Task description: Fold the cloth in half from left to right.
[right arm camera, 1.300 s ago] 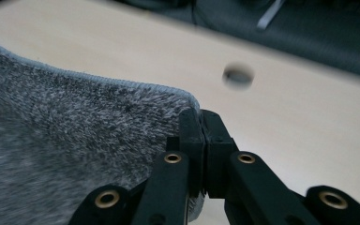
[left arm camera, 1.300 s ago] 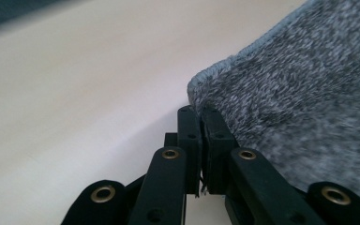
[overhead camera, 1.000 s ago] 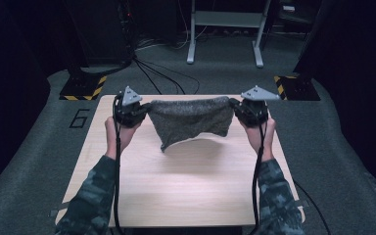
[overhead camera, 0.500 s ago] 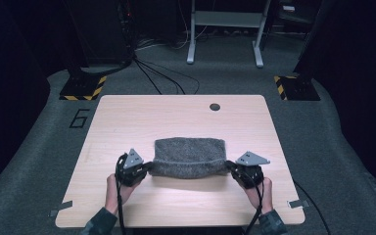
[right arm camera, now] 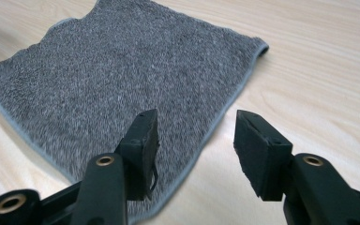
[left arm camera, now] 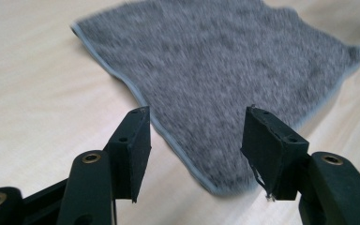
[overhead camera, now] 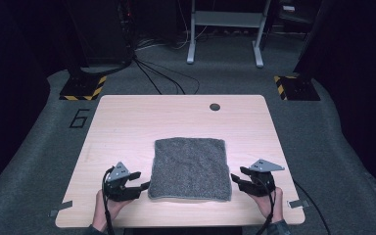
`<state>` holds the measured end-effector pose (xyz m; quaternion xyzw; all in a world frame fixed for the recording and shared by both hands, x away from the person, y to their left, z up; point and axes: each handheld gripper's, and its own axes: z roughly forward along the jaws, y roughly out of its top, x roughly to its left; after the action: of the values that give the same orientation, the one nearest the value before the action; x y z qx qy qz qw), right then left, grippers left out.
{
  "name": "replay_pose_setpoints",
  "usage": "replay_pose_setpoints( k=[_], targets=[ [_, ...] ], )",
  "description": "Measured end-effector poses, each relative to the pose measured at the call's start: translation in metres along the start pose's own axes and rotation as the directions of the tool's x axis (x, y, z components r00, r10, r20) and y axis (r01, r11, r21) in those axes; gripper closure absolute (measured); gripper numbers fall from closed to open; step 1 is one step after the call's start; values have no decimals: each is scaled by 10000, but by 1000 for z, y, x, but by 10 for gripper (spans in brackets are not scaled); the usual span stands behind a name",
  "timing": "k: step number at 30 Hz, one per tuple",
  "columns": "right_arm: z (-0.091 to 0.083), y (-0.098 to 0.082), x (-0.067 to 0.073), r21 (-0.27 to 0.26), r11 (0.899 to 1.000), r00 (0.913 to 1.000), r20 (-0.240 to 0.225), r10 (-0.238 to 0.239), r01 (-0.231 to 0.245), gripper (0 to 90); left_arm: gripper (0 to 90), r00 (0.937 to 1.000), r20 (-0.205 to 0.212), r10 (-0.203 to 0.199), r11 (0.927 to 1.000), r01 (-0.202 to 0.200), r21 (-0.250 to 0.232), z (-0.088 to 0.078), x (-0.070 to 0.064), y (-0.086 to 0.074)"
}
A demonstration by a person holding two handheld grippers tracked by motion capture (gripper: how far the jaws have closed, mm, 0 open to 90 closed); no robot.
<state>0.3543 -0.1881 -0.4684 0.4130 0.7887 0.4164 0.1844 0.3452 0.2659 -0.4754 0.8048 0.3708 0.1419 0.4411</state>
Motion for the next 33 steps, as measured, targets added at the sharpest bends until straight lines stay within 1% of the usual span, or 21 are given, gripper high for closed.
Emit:
replay_pose_setpoints(
  k=[3,4,5,6,7,8,9,10,12,13,14,15,17,18,19,21,22,24,26,28,33],
  targets=[
    [13,8,2,281,9996,10000,-21,-7,7,421,367,9989,-196,424,9985,-417,347,8,3,12],
    [25,13,4,507,9985,9998,-39,-183,184,325,321,9990,-205,407,9983,-398,417,12,3,15],
    [25,13,4,507,9985,9998,-39,-183,184,325,321,9989,-167,439,9978,-430,510,19,4,18],
    [32,15,6,635,9976,9996,66,-281,276,270,306,9981,-191,579,9954,-562,778,29,4,21],
    [41,17,8,824,9954,9982,300,-521,495,222,283,9984,-177,532,9951,-515,847,35,4,22],
    [46,18,10,944,9934,9967,425,-688,646,179,268,9988,197,451,9955,-466,823,43,5,23],
    [56,20,13,1079,9920,9969,359,-696,654,138,271,9966,749,355,9963,-412,757,51,5,24],
    [63,21,15,1192,9908,9977,135,-662,641,117,267,9931,1107,397,9956,-487,795,55,6,25],
    [75,22,19,1098,9914,9971,-354,-673,708,47,231,9915,1109,681,9911,-799,1062,69,3,28],
    [80,23,21,1192,9902,9956,-686,-643,722,5,204,9918,1126,610,9898,-747,1212,73,2,29],
    [88,24,24,1397,9868,9947,-728,-722,818,0,180,9919,1136,566,9889,-714,1305,77,2,29],
    [88,24,24,1397,9868,9947,-728,-722,818,0,180,9918,1144,564,9868,-728,1448,82,2,29],
    [96,24,25,1672,9820,9945,-722,-765,877,0,153,9923,1215,258,9836,-469,1744,89,2,28],
    [101,22,24,1853,9780,9940,-698,-843,960,0,150,9913,1295,236,9821,-472,1822,92,3,27],
    [101,22,24,1853,9780,9940,-698,-843,960,0,150,9923,1219,231,9808,-461,1895,93,3,26],
    [104,21,22,1885,9765,9934,-655,-938,1046,0,146,9925,1202,200,9802,-431,1933,95,3,24],
    [107,18,20,1964,9765,9946,-702,-764,888,0,145,9933,1136,198,9774,-431,2071,96,3,22],
    [108,17,20,2019,9760,9955,-644,-695,812,0,146,9947,999,240,9760,-449,2130,99,3,19],
    [111,11,19,2229,9703,9951,-516,-843,938,0,143,9952,956,216,9783,-408,2032,99,4,17],
    [111,10,20,2158,9722,9956,-427,-837,910,0,143,9963,826,228,9799,-386,1958,99,2,17],
    [107,5,18,1941,9767,9958,-306,-868,911,0,127,9974,520,498,9769,-595,2054,102,-5,16]
  ],
)
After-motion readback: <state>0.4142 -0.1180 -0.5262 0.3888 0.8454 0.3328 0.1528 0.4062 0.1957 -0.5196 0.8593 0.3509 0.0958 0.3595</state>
